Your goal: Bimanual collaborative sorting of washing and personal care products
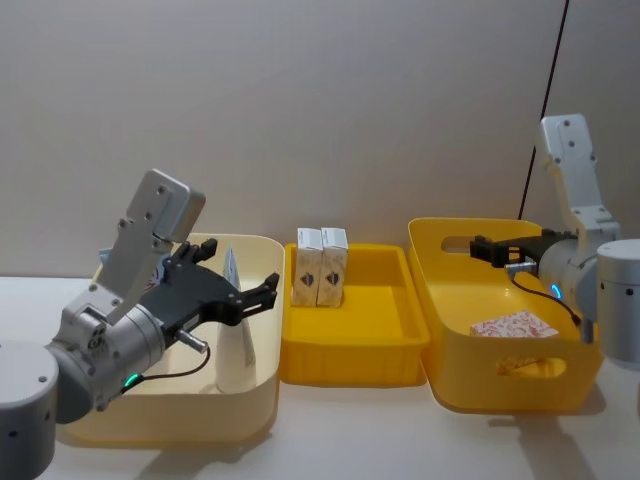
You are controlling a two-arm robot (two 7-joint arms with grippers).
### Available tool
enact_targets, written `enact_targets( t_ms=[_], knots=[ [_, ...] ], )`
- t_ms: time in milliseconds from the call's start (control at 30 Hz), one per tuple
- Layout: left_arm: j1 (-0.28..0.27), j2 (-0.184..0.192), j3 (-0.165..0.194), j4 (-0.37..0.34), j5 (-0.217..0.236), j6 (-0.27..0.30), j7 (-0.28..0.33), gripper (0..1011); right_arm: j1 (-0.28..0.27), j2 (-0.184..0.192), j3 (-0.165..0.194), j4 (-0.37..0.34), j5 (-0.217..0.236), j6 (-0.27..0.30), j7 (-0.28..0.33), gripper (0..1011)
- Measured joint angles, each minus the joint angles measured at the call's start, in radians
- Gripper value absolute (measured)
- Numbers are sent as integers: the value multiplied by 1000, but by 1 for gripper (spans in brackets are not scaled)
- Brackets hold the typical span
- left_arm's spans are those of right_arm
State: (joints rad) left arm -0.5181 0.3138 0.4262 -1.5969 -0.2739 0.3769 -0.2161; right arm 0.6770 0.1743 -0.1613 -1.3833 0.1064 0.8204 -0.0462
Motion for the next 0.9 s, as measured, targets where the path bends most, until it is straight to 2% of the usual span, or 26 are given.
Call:
enact_targets(
  t_ms=[467,900],
  knots=[
    [13,-2,-12,44,13,17,3,1003,0,0,0,0,0,0,0,1001],
    [-9,-34,-17,153,16,-33,-15,1003,0,0,0,0,0,0,0,1001]
  ],
)
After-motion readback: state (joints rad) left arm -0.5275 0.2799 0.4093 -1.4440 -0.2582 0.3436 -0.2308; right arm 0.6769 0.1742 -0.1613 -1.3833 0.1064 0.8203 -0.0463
